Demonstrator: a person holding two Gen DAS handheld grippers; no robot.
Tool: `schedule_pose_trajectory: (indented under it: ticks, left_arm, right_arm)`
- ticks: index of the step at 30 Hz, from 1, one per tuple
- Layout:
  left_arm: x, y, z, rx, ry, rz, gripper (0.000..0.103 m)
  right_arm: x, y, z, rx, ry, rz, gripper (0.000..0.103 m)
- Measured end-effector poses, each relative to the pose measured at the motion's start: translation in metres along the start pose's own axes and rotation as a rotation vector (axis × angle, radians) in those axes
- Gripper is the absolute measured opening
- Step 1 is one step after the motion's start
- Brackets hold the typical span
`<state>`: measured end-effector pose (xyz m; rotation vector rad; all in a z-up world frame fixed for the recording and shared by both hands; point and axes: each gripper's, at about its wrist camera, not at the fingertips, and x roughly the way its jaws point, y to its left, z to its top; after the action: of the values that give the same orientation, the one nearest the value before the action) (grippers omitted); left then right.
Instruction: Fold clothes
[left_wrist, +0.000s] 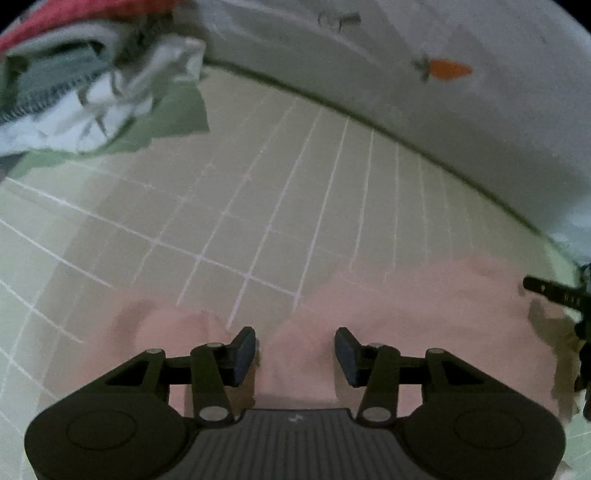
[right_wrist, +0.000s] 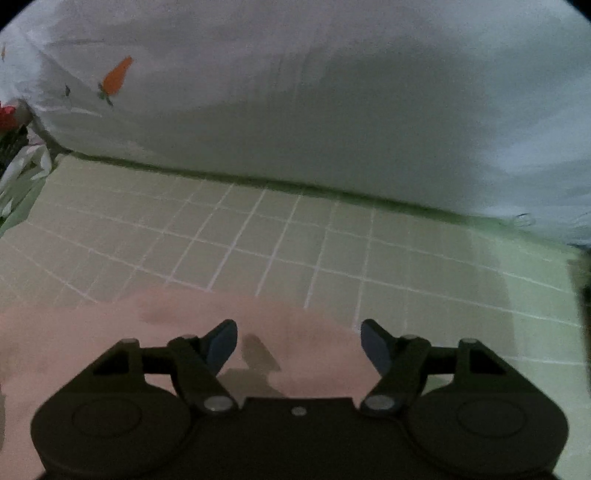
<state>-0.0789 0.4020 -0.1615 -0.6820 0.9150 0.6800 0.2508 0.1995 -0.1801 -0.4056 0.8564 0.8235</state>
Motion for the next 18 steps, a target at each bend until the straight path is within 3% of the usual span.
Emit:
schedule_pose_trajectory:
  ticks: [3,4,5,6,7,10,13,16,18]
  left_arm:
    - [0.007,-0.003,0.000,0.005,0.020,0.017,0.045]
    - [0.007,-0.005,-0.001,0.010,0.021,0.030,0.031]
    - [0.008,-0.005,-0.001,0.017,0.021,0.046,0.022]
    - [0.009,-0.006,-0.001,0.015,0.019,0.059,0.012]
    - [0.011,-0.005,0.001,-0.001,0.014,0.066,0.006]
    - [0.019,-0.008,0.016,0.004,-0.001,0.082,0.005]
    - [0.031,-0.015,0.045,0.043,-0.031,0.084,0.005]
    - [0.044,-0.025,0.085,0.017,-0.118,0.085,0.006]
    - [0.046,-0.036,0.111,0.012,-0.172,0.064,0.014]
  right_arm:
    - [0.009,-0.005,-0.002,0.019,0.035,0.048,0.073]
    - [0.009,-0.006,-0.002,0.017,0.031,0.056,0.062]
    - [0.008,-0.008,-0.002,0.015,0.029,0.059,0.034]
    - [0.006,-0.012,-0.002,0.044,0.030,0.077,0.016]
    - [0.004,-0.016,-0.001,0.074,0.030,0.094,0.007]
    - [0.003,-0.026,0.001,0.182,0.006,0.110,0.007]
    - [0.003,-0.032,0.020,0.223,-0.045,0.048,0.006]
    - [-0.002,-0.048,0.044,0.325,-0.118,-0.004,0.007]
    - [-0.006,-0.056,0.058,0.352,-0.139,-0.048,0.014]
